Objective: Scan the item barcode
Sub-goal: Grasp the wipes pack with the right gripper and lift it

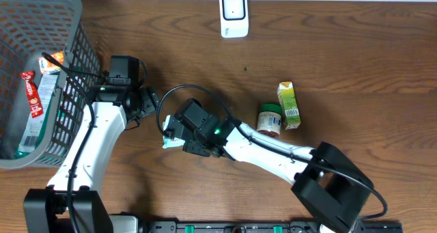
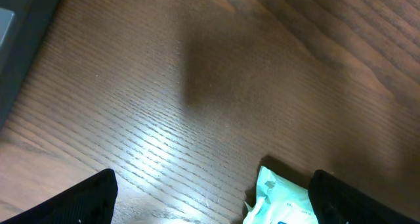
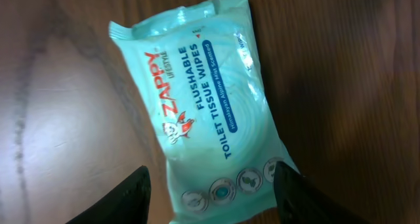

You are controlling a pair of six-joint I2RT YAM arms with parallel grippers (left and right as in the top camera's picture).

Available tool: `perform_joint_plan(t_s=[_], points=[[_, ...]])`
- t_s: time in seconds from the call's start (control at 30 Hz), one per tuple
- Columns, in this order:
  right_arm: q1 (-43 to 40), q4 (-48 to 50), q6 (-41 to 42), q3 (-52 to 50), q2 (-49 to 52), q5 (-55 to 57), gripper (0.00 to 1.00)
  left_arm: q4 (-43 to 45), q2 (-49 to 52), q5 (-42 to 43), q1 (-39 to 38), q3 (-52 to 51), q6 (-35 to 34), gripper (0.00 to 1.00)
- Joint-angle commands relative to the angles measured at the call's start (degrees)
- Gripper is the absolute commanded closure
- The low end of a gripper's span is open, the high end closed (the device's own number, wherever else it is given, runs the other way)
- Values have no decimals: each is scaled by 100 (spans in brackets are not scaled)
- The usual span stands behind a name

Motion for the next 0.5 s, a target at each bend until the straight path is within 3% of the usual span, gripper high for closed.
perform_joint_plan(t_s=[0.0, 0.33, 0.47], points=[[39, 98, -81, 74, 129, 90, 44, -11, 15, -33, 31, -50, -11, 7], [39, 321, -79, 74, 629, -282, 45, -11, 15, -33, 28, -50, -11, 7], [52, 299, -63, 74, 662, -317, 60, -11, 15, -33, 31, -50, -11, 6]])
